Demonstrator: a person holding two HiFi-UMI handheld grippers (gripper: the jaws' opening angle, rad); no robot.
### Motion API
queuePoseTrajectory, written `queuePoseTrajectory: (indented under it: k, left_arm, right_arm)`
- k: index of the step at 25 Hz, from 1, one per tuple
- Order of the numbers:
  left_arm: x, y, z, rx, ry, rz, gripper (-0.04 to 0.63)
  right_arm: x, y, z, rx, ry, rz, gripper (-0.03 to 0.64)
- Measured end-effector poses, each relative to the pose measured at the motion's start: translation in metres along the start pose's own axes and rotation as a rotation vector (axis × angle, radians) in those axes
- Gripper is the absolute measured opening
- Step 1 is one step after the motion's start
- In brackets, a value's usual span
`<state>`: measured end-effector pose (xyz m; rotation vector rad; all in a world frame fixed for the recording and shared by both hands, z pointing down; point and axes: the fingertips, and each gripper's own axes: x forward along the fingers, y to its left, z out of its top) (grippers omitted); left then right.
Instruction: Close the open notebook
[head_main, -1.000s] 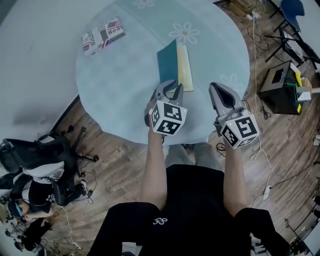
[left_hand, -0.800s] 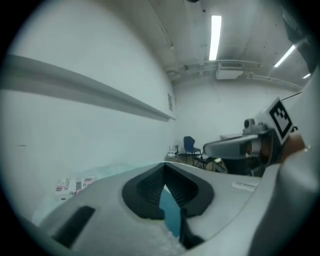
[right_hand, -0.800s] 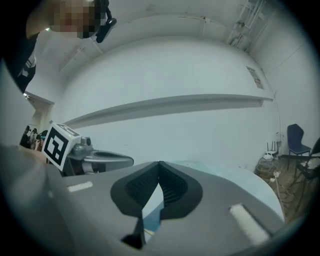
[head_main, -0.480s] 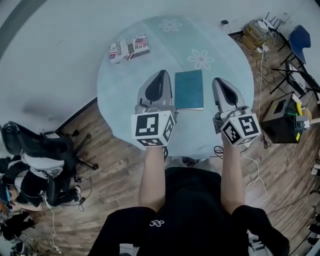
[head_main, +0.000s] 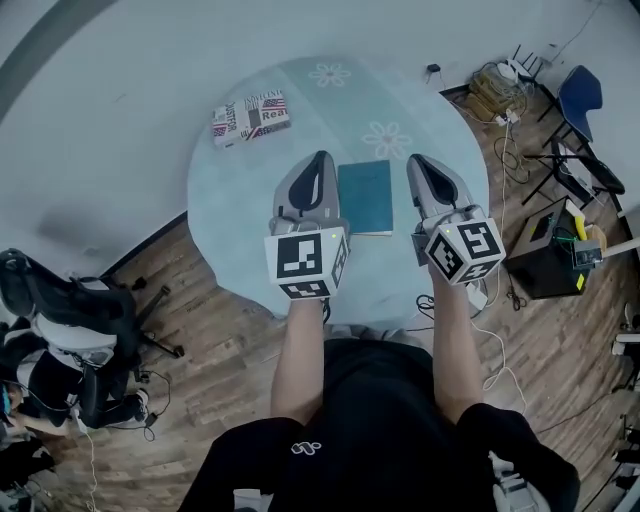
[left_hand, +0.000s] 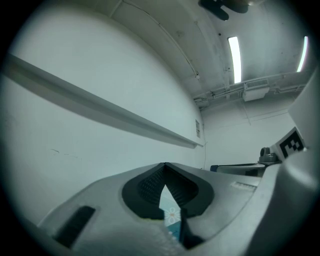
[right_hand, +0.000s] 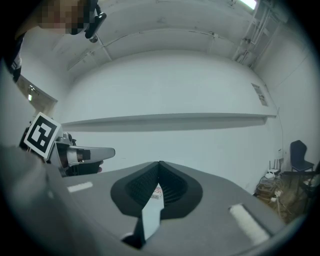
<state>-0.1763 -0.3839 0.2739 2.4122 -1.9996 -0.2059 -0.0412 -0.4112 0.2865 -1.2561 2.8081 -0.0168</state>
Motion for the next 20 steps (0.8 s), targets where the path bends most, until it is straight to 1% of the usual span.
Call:
queuePoseTrajectory:
  k: [12,20]
  left_arm:
    - [0.008,0.003,-0.009,-0.007,0.019,-0.009,0.003]
    - [0.013,0.008,-0.021,-0.012,0.043,-0.016,0.003]
  right_arm:
    - [0.003,-0.005,-0.006,-0.011,0.017,-0.022,0.011]
    - [0.012,-0.001,-0.012,-0.041,0.035,0.002,0.011]
